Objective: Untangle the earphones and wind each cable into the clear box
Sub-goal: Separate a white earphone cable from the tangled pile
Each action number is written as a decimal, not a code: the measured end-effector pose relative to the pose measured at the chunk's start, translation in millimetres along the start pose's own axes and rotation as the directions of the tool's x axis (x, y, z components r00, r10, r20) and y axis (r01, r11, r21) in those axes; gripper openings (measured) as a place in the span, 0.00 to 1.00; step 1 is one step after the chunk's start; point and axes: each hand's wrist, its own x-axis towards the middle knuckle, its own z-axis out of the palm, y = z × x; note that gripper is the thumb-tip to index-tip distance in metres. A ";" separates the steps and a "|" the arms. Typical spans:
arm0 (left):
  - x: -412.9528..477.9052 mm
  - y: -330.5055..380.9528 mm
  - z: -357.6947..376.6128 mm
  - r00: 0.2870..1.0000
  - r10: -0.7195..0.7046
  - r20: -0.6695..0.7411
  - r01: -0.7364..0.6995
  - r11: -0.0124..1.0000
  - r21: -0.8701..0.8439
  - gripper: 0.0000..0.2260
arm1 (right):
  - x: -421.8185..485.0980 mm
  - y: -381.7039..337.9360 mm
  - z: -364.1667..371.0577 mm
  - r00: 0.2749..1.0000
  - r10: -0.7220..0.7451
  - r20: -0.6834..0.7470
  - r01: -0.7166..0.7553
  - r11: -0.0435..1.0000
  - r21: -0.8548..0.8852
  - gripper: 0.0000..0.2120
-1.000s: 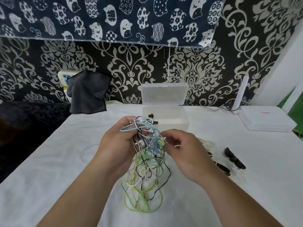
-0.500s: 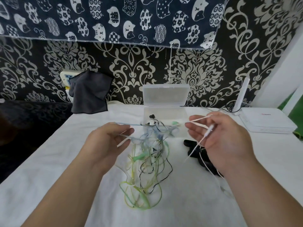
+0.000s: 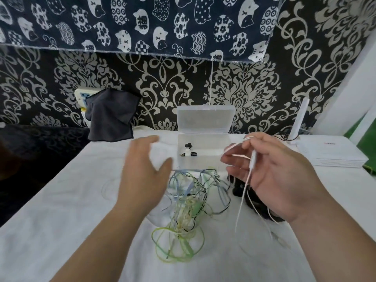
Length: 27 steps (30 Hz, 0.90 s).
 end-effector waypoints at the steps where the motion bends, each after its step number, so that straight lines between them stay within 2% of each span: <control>1: -5.1 14.0 0.1 0.985 0.106 0.136 -0.092 0.990 -0.105 0.19 | -1.4 -0.3 3.1 0.999 0.006 0.042 -0.007 1.000 0.022 0.07; 3: -14.3 30.9 5.2 0.881 0.229 0.414 -0.126 0.957 -0.262 0.16 | -4.1 -1.3 7.2 0.995 0.012 0.101 -0.019 0.998 0.064 0.07; 4: -17.4 33.3 9.8 0.846 0.246 0.473 -0.123 0.953 -0.276 0.14 | -5.1 -2.5 8.1 0.994 0.009 0.111 -0.020 0.995 0.094 0.08; 5: -20.2 33.1 14.0 0.842 0.237 0.485 -0.108 0.954 -0.280 0.12 | -6.1 -4.6 8.4 0.994 0.001 0.105 -0.014 0.991 0.130 0.10; 7: -21.3 29.8 18.7 0.891 0.166 0.423 -0.048 0.960 -0.277 0.09 | -7.4 -10.0 6.7 0.998 -0.041 0.047 0.031 0.980 0.195 0.13; 10: -14.2 21.8 14.4 0.948 0.092 0.304 -0.022 0.974 -0.226 0.09 | -6.1 -18.3 -2.6 0.987 -0.122 -0.100 0.143 0.959 0.245 0.12; 14: -5.9 12.1 4.2 0.958 0.047 0.283 0.005 0.984 -0.179 0.07 | 0.9 -20.4 -21.0 0.955 -0.120 -0.272 0.199 0.938 0.284 0.12; 17: -1.0 9.0 -0.7 0.970 0.003 0.243 0.063 0.963 -0.262 0.04 | 4.7 -19.1 -32.7 0.932 -0.097 -0.350 0.208 0.933 0.294 0.11; 21: 3.6 9.4 -6.1 0.975 -0.163 0.152 0.213 0.879 -0.426 0.08 | 6.6 -17.8 -40.8 0.923 -0.063 -0.378 0.188 0.935 0.302 0.11; 25: 4.7 15.1 -6.6 0.958 -0.280 0.057 0.269 0.815 -0.514 0.11 | 5.5 -13.8 -34.6 0.953 -0.021 -0.303 0.085 0.976 0.199 0.14; 27: 6.4 18.4 -7.0 0.931 -0.359 0.066 0.315 0.700 -0.641 0.12 | 4.3 -11.9 -29.0 0.965 -0.004 -0.263 0.054 0.981 0.184 0.14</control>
